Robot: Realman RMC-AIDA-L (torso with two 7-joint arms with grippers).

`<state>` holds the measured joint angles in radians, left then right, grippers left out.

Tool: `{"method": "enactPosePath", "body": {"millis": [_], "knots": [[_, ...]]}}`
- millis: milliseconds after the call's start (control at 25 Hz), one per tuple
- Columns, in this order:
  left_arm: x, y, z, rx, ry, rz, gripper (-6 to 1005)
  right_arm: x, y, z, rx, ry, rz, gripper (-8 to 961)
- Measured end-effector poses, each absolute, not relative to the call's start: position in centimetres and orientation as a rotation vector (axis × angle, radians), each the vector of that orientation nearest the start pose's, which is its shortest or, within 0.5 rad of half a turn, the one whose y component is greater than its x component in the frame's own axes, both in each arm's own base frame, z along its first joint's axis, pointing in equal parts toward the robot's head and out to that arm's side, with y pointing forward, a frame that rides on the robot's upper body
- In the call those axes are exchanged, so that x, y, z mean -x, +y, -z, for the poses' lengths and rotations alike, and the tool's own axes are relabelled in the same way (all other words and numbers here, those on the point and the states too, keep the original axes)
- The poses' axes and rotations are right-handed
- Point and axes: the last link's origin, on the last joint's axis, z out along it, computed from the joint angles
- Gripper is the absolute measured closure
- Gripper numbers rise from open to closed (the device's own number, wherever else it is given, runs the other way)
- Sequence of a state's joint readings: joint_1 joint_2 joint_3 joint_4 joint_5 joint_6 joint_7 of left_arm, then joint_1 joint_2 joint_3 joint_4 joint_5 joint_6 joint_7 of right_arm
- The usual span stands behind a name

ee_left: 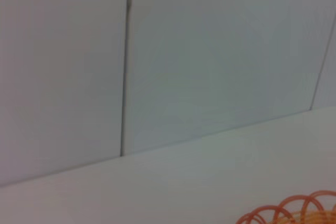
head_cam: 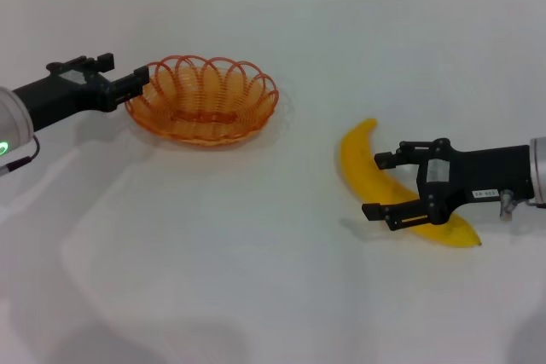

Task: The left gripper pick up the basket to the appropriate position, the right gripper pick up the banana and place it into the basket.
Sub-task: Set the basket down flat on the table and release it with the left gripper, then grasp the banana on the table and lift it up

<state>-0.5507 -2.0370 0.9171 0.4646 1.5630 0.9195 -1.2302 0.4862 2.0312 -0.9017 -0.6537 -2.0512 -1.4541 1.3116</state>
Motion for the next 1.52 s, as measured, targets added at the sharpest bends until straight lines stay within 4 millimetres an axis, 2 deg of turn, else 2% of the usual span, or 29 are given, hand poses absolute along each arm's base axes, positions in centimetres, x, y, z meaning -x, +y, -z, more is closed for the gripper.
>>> {"method": "enactPosePath", "body": {"millis": [160,320,520,840,1120,1520], "knots": [[30.7,38.3,0.0,2.218,-0.660,0.514,334,-28.8,31.9,1.1,2.844,0.504,-0.383,67],[31.3,36.5,0.0,2.259,-0.607,0.548,334,-28.6,32.1,0.9,2.837,0.547,-0.395,67],[32.6,34.2,-0.5,2.303,-0.579,0.561,334,-28.3,32.4,0.5,2.827,0.555,-0.387,67],[33.5,32.2,-1.1,2.389,-0.551,0.554,334,-27.6,32.7,0.1,2.831,0.578,-0.344,67],[33.6,32.1,-1.1,2.392,-0.553,0.545,334,-25.9,32.7,-0.1,2.839,0.569,-0.172,67],[33.4,32.3,-0.8,2.407,-0.541,0.535,334,-24.2,33.4,0.9,2.797,0.613,0.144,68]]}}
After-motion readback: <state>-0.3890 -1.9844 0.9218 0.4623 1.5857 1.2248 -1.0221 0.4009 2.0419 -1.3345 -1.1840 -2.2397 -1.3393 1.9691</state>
